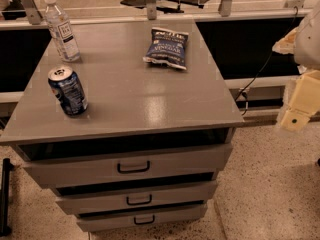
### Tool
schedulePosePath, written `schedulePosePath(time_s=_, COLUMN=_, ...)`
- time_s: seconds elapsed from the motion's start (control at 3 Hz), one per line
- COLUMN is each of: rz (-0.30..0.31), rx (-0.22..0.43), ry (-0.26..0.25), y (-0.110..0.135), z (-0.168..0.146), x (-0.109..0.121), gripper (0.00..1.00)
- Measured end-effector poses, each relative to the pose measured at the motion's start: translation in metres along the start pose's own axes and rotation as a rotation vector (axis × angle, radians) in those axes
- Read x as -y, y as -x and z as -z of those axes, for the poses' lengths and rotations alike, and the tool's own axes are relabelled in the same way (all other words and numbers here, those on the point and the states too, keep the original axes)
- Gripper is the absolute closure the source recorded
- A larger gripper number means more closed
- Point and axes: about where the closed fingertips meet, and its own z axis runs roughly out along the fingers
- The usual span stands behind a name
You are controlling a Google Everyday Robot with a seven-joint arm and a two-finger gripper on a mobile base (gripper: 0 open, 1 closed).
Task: Move blue chip bag near blue plastic bottle
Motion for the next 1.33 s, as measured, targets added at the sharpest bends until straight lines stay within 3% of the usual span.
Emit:
schedulePosePath(time_s=0.33, rz=0.0, rx=0.0, ry=0.0, y=0.0, z=0.0, x=0.0, gripper=0.0)
schedulePosePath(time_s=0.67, rz=-0.005, rx=0.05, ry=-0.007, y=0.009, z=-0.016, x=0.017, gripper=0.0)
schedulePosePath(time_s=1.33, rz=-0.034, rx=0.28, ry=-0.054, y=0.06, z=-0.08, x=0.104, gripper=0.0)
